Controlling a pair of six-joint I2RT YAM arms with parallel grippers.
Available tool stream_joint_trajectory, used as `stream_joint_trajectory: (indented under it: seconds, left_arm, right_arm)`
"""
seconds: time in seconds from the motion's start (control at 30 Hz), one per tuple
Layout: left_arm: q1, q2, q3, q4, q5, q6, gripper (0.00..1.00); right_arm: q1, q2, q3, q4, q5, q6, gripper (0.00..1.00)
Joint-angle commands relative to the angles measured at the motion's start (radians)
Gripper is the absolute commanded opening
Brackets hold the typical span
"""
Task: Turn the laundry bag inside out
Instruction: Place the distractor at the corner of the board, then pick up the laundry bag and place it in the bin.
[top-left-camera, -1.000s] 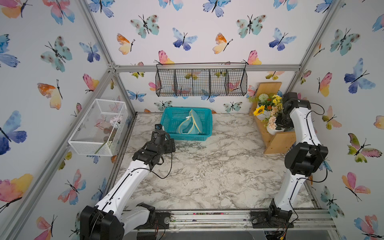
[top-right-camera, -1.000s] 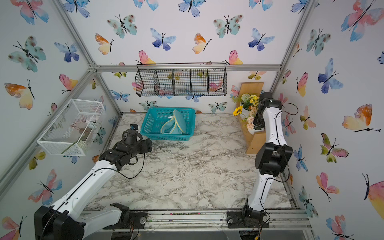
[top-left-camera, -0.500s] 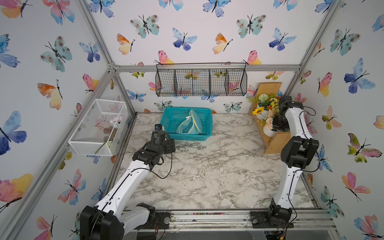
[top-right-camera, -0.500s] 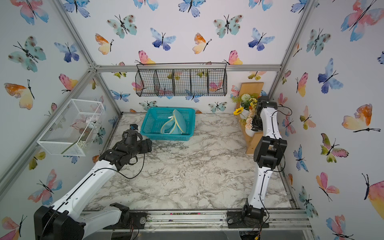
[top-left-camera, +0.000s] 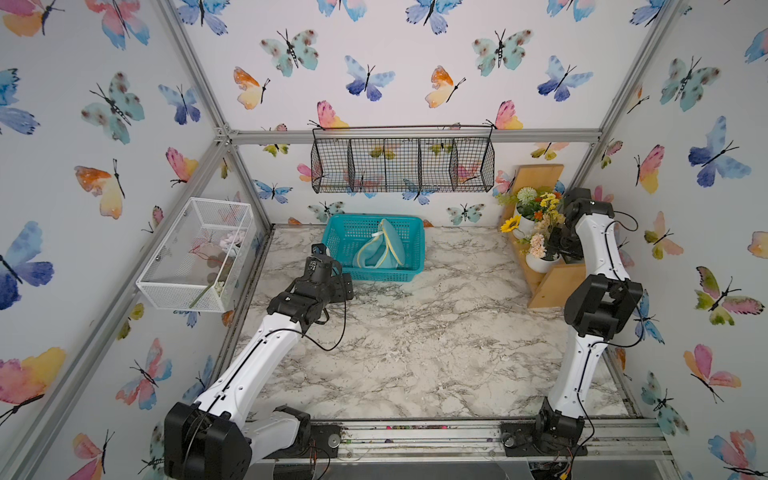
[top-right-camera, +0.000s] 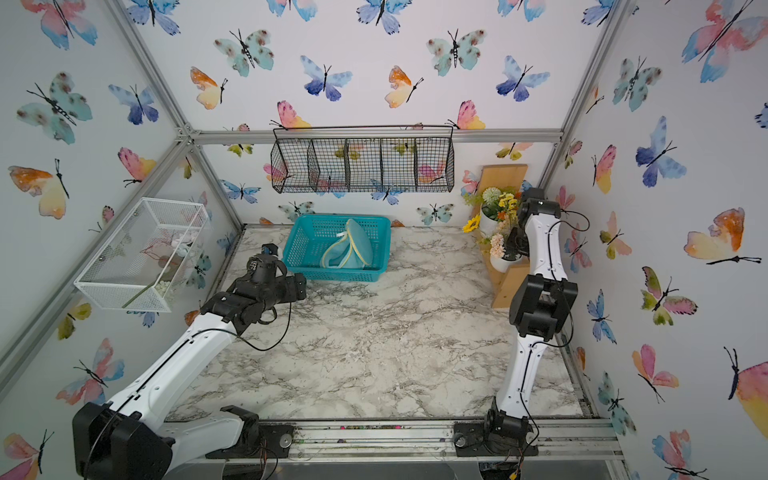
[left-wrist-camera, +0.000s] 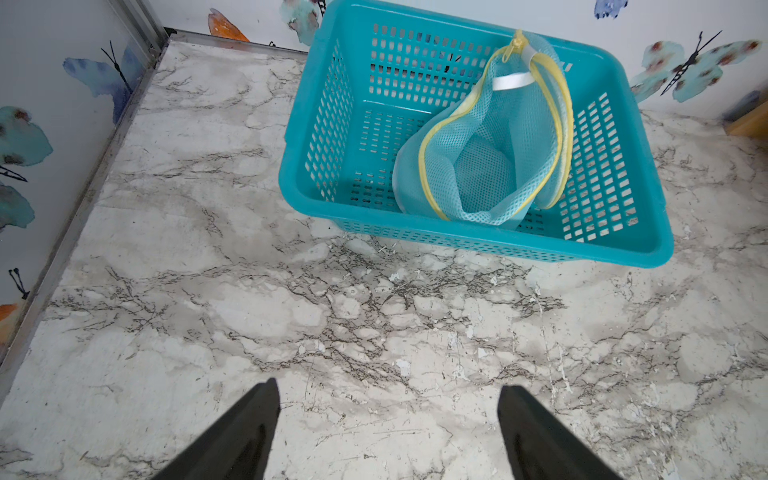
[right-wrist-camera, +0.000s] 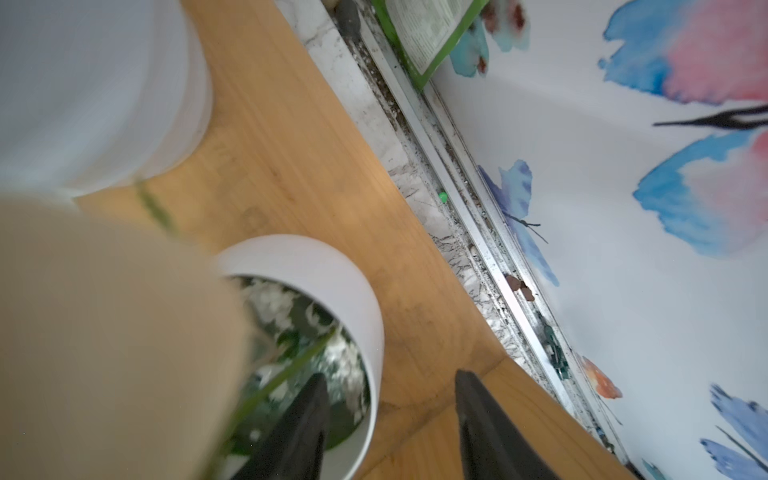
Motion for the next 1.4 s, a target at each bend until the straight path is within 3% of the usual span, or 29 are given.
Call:
stream_joint_trajectory:
  seconds: [0.0, 0.47, 0.57, 0.7, 0.8, 0.93, 1.17, 1.37]
  left_arm:
    - [-0.003, 0.014, 0.027, -0.01, 0.01, -0.002, 0.89]
    - [-0.003, 0.107, 0.163, 0.008, 0.048, -0.041, 0.88]
    - [-0.003, 0.142, 0.206, 0.007, 0.066, -0.062, 0.88]
    - [-0.003, 0.145, 0.23, 0.005, 0.064, -0.077, 0.88]
    - [-0.001, 0.129, 0.226, 0.001, 0.046, -0.086, 0.88]
    - [-0.001, 0.077, 0.184, 0.006, 0.016, -0.103, 0.9]
    - [0.008, -0.018, 0.092, 0.031, -0.022, -0.127, 0.89]
    - [0.009, -0.064, 0.063, 0.006, -0.033, -0.146, 0.92]
  right_arm:
    - [-0.001, -0.139, 0.038, -0.023, -0.036, 0.032, 0.55]
    - [0.04, -0.491, -0.158, -0.011, -0.153, 0.094, 0.56]
    - [0.116, -0.596, -0.279, 0.143, -0.267, 0.102, 0.56]
    - [0.33, -0.665, -0.442, 0.359, -0.35, 0.133, 0.56]
    - [0.498, -0.596, -0.458, 0.421, -0.39, 0.139, 0.56]
    - [0.634, -0.412, -0.386, 0.452, -0.424, 0.115, 0.57]
    - [0.751, -0.017, 0.033, 0.39, -0.351, 0.054, 0.62]
    - [0.8, 0.049, -0.01, 0.587, -0.344, 0.095, 0.67]
